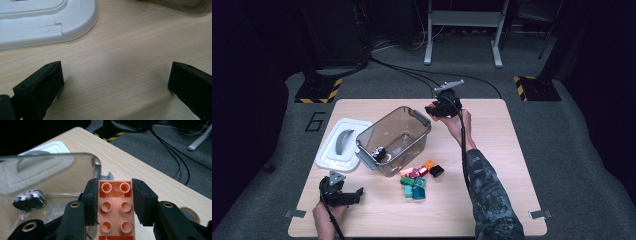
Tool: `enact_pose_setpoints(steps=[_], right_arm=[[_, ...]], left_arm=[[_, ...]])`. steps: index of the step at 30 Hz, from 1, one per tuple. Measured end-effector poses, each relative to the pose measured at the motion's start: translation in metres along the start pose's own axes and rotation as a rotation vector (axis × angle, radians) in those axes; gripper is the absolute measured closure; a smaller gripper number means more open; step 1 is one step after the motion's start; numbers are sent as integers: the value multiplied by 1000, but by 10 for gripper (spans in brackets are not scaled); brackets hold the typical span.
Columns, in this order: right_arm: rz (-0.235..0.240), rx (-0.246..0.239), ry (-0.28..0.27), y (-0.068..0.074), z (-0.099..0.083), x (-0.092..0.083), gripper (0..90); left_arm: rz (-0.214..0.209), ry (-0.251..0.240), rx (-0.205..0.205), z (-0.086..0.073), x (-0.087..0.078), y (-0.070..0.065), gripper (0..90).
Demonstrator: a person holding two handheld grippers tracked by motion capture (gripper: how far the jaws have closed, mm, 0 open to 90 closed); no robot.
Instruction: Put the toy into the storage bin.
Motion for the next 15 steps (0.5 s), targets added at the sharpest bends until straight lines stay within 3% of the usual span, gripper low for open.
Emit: enact_pose_setpoints(steps=[7,15], right_arm=[[56,-60,1,33,13,14,590],[105,-103,36,62,6,33,589]], left_arm=[[-1,0,1,0,0,0,0],[1,0,2,0,0,0,0]])
Point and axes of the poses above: each handheld gripper's, and its own axes: x roughly forward along the jaws, z roughly out of its top, y roughly to its left, the point moved 7 cm from there along x, roughly forward along the jaws, and after that the axes turned 6 degrees about y, right-handed, at the moved point
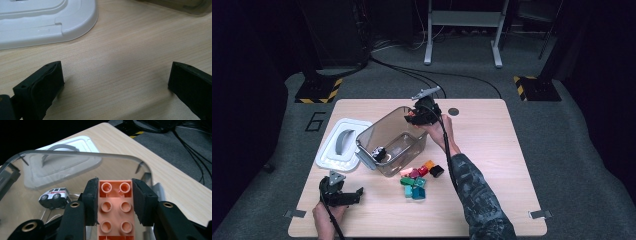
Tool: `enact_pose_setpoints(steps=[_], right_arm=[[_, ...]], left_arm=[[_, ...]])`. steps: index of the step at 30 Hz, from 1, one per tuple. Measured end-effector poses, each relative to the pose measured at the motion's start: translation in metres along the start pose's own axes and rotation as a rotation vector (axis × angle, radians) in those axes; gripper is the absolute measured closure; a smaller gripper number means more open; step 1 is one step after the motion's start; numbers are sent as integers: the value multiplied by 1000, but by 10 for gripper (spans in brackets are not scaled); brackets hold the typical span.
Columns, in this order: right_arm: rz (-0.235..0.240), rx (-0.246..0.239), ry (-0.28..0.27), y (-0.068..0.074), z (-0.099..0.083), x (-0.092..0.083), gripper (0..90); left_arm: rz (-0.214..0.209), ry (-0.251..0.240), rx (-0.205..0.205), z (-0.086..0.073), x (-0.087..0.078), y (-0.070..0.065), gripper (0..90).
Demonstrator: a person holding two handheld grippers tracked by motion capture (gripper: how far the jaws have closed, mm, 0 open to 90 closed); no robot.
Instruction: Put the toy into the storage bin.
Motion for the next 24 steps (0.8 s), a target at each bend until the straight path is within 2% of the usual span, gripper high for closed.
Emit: enact_pose_setpoints(steps=[5,8,12,20,24], right_arm=[[15,-7,25,8,-9,10,589],[13,-27,45,9,-16,15,589],[18,-31,46,10,-19,12,588],[-11,-60,54,13,-23,10,581],[-35,-59,67,15,-23,6,485]], left_arm=[[1,0,-2,0,0,0,0],[2,-2,-2,0,0,0,0],[3,6,5,0,0,1,0],[4,9,6,-1,-1,1,0],[4,8,6,-1,-1,1,0]])
Point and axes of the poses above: each handheld gripper's, and its own axes: x roughly forward along the jaws, z roughly out of its top, y roughly to its left, the point moved 7 cm from there along x, roughly forward along the jaws, and after that the axes turned 6 degrees about y, right-handed, at the moved point
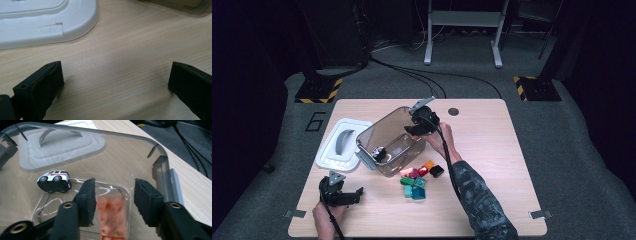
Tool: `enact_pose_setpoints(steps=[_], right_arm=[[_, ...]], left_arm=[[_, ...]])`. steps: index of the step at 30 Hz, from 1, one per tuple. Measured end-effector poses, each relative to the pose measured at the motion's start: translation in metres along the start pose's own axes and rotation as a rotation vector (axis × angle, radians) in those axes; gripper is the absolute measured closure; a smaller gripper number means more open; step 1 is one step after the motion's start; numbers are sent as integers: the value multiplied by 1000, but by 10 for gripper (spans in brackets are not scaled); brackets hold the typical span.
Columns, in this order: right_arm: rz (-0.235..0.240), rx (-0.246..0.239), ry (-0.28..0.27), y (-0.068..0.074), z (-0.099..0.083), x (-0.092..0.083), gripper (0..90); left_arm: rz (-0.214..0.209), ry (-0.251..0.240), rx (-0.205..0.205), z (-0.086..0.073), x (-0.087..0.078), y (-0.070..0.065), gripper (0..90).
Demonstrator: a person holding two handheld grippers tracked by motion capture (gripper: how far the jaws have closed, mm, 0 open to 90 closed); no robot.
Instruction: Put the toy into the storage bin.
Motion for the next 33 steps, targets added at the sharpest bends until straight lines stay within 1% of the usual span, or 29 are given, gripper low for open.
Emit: enact_pose_setpoints(steps=[2,3,6,7,10,12,13,16,17,18,21,22,23,24,25,26,29,30,31,33], right_arm=[[-13,-1,-3,0,0,-3,406],[-12,-4,-4,0,-1,-6,382],[-14,-13,-30,-2,-2,-14,292],[-10,0,-29,-2,-3,-17,272],[-10,15,-36,-5,-9,-29,214],[-5,35,-33,-7,-13,-34,185],[-5,29,-38,-8,-16,-37,172],[-3,41,-43,-10,-29,-46,160],[-3,55,-39,-10,-32,-48,157],[-5,53,-40,-11,-37,-49,157],[1,80,-34,-12,-54,-53,155],[1,95,-27,-12,-63,-53,151],[4,103,-26,-12,-70,-53,152],[2,102,-21,-12,-78,-51,152],[0,119,-6,-10,-84,-50,152],[2,120,-3,-10,-93,-48,155],[14,146,4,-5,-113,-43,164],[9,139,3,-4,-118,-41,168],[12,144,8,-2,-122,-39,169],[20,153,15,4,-132,-35,171]], left_arm=[[0,0,0,0,0,0,0],[1,3,0,0,0,0,0],[-4,14,4,-1,-1,0,0],[-3,8,1,0,-1,0,0],[-4,13,3,-1,-1,0,0],[-4,14,4,-1,-1,0,0],[-4,14,3,-1,-1,0,0],[-3,10,2,0,-1,0,0],[-3,5,1,0,0,0,0],[-3,5,1,0,0,0,0],[-3,5,1,0,0,0,0],[-3,5,1,0,0,0,0],[-3,5,1,0,0,0,0],[-4,10,2,0,-1,0,0],[-3,4,1,0,0,0,0],[-3,9,2,0,-1,0,0],[-3,6,1,0,0,0,0],[-3,8,1,0,-1,0,0],[-4,13,3,0,-1,0,0],[-3,5,1,0,0,0,0]])
Point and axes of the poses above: each handheld gripper's, and its own axes: x roughly forward along the jaws, z roughly out of its top, y roughly to its left, the point moved 7 cm from there along x, roughly forward along the jaws, and after that the axes turned 6 degrees about y, right-handed, at the moved point
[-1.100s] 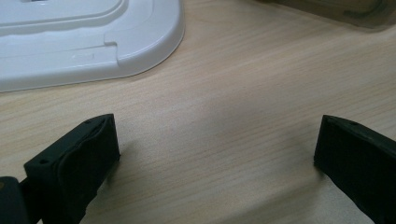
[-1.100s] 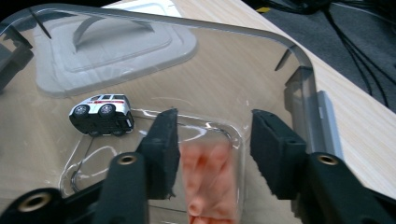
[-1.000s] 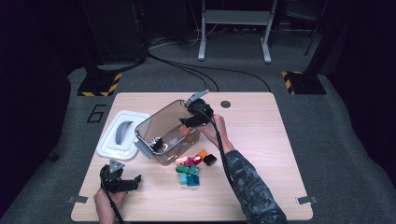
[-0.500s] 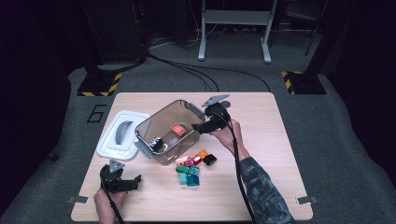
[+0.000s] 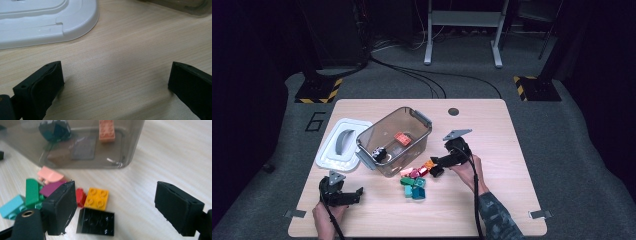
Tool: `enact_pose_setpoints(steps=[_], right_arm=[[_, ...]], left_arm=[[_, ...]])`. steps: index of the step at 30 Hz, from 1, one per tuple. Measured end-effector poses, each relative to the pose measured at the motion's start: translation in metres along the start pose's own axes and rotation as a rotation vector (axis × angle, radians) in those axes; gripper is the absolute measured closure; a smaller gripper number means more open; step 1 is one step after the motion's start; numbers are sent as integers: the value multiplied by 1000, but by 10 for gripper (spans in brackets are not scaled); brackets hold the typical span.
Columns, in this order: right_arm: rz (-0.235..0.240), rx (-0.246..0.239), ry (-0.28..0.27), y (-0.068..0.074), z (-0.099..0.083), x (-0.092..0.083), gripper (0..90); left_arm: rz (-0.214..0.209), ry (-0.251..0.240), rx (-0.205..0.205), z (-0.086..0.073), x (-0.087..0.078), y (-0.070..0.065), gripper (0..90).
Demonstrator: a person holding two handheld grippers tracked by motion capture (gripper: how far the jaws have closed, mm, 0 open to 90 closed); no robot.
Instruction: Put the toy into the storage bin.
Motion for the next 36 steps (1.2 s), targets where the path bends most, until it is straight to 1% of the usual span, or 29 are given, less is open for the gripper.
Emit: enact_pose_setpoints(steps=[1,4,8,10,12,15,16,17,18,20,22,23,24,27,28,30,31,32,36], right_arm=[[0,-6,4,2,-4,2,170],[4,-5,13,9,-14,7,171],[-5,-23,29,20,-26,15,185],[-20,-44,32,25,-32,18,223],[-33,-54,31,30,-36,19,280],[-60,-92,36,34,-40,22,361],[-74,-94,38,35,-40,23,387],[-80,-114,33,36,-40,24,416],[-83,-107,35,38,-41,24,438],[-107,-142,42,39,-42,25,475],[-117,-150,58,42,-44,27,499],[-128,-168,59,42,-45,29,518],[-133,-166,67,43,-46,30,530],[-150,-186,78,43,-48,33,568],[-151,-185,71,43,-47,33,570],[-160,-197,80,43,-47,32,577],[-163,-194,79,43,-47,31,581],[-169,-205,78,42,-47,31,584],[-177,-201,79,43,-47,30,586]], left_arm=[[-1,5,1,0,0,0,0],[0,-1,-1,0,0,0,0],[0,0,0,0,0,0,0],[0,0,0,0,0,0,0],[0,-1,-1,0,0,0,0],[0,-1,-1,0,0,0,0],[0,0,0,0,0,0,0],[0,0,0,0,0,0,0],[0,0,0,0,0,0,0],[0,2,0,0,0,0,0],[0,3,1,0,0,0,0],[0,-1,0,0,0,0,0],[0,-1,0,0,0,0,0],[0,0,0,0,0,0,0],[0,0,0,0,0,0,0],[0,0,0,0,0,0,0],[0,-1,-1,0,0,0,0],[0,-1,-1,0,0,0,0],[0,0,-1,0,0,0,0]])
Point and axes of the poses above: each handheld gripper's, and its own axes: x roughly forward along the jaws, z roughly out of its top, y roughly to its left, the point moved 7 cm from there along x, roughly forward along the jaws, and after that the axes turned 6 degrees about y, right-handed, at the moved point
